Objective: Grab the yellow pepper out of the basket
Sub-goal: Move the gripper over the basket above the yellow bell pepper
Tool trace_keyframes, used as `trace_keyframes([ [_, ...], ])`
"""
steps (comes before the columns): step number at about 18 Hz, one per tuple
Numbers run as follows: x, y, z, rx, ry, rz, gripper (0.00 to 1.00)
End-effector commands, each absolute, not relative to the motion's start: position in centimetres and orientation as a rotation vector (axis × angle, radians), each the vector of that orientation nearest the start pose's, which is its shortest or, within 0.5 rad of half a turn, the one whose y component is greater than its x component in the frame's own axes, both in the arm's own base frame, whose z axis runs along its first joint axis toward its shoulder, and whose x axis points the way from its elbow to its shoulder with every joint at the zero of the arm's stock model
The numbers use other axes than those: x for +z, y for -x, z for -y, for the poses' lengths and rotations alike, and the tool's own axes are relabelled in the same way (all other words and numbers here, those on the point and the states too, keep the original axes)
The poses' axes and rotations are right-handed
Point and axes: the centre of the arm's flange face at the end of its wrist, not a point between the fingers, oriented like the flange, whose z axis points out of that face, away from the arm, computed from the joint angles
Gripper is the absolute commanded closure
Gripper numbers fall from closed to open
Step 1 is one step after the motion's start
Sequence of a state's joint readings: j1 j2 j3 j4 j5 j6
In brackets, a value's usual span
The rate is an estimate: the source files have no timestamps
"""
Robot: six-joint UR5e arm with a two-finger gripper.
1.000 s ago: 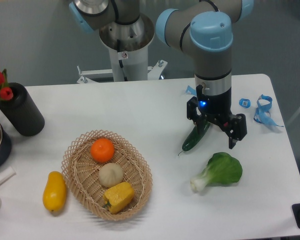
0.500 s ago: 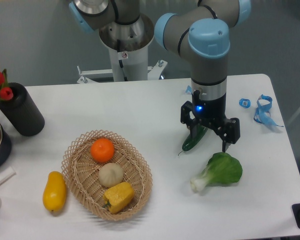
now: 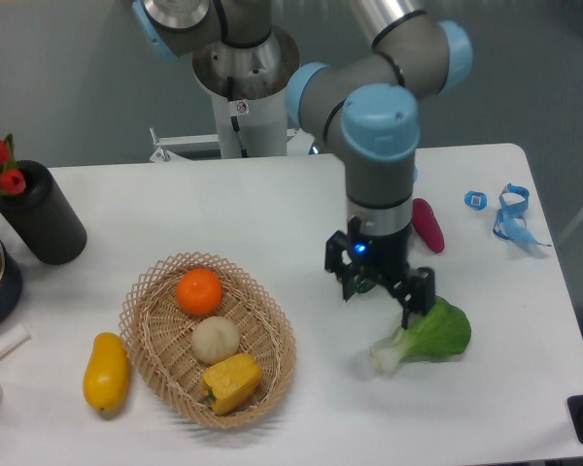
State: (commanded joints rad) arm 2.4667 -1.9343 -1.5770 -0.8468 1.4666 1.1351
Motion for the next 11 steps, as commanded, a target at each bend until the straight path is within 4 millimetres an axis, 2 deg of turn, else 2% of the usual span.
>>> trace_keyframes([
  [2,35.3,40.8,-52.2,0.312,2.804,-0.368,0.00],
  [5,34.6,39.2,-54.4,0.267,2.805,-0.280,0.00],
  [7,34.0,38.0,-55.6,0.249,2.807,-0.285,0.00],
  [11,31.5,35.4,-58.0,0.192,2.826,-0.324,0.00],
])
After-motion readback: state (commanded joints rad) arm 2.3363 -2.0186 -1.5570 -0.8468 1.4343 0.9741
